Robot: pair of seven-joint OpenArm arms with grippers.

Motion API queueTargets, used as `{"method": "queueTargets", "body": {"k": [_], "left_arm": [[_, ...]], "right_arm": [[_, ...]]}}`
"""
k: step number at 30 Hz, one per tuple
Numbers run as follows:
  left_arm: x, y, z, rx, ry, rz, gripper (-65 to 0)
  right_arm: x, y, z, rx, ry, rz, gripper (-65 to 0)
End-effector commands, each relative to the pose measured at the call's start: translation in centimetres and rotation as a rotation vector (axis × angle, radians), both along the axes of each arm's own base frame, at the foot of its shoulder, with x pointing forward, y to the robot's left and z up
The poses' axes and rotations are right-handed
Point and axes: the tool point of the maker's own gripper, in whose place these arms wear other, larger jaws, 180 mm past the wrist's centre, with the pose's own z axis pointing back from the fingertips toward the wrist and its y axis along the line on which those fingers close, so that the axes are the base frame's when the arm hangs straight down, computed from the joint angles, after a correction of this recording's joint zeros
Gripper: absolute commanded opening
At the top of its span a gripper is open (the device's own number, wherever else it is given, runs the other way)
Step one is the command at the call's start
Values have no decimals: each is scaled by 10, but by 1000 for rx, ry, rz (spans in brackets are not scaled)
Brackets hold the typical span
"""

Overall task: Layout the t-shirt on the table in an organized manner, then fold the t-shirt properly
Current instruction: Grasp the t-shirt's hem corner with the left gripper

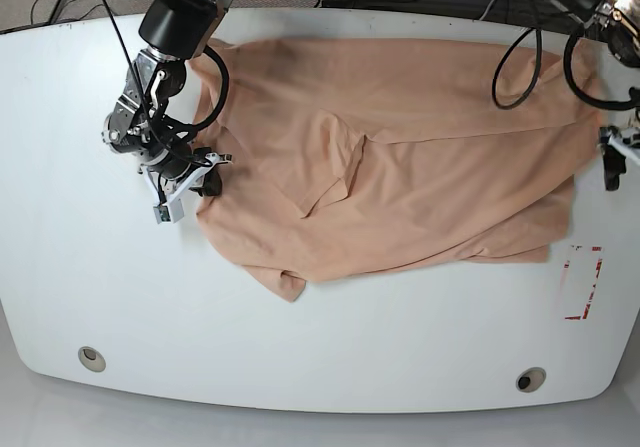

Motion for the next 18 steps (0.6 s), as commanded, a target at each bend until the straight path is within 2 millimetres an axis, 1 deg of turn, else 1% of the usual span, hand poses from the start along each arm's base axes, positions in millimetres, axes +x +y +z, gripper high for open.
{"method": "queueTargets", "body": {"k": [1, 2, 3, 5, 6, 7, 10, 11, 14, 15, 16, 18], "left_arm": [[32, -10, 18, 14, -65, -55, -108], [46, -13, 17, -5, -66, -69, -108], [51, -14, 15, -16, -64, -72, -108], [74, -15, 5, -75, -50, -77, -108], [78, -15, 3, -88, -49, -77, -108], [90, -13, -1, -129, -59, -64, -108], [110, -8, -11, -208, -79, -31, -108], [115, -7, -13, -224, -86, -26, -108], [133, -4, -35, -304, -88, -7, -108], [135, -2, -40, -314, -82, -2, -108], [139, 4, -46, -326, -75, 10, -108], [144, 7, -57, -351, -59, 16, -108]], "right_arm": [[3, -5, 3, -24, 2, 4, -625], [3, -4, 3, -23, 2, 4, -625], [3, -3, 3, -21, 2, 4, -625], [3, -2, 3, -20, 0, 4, -625], [3, -2, 3, -20, 0, 4, -625], [3, -2, 3, -20, 0, 4, -625], [3, -2, 3, -20, 0, 4, -625], [4, -2, 4, -20, -1, 4, -625], [4, -2, 4, -20, -1, 4, -625], [4, -3, 4, -21, -1, 4, -625], [3, -3, 3, -21, 0, 4, -625], [3, -3, 3, -21, 0, 4, -625]]}}
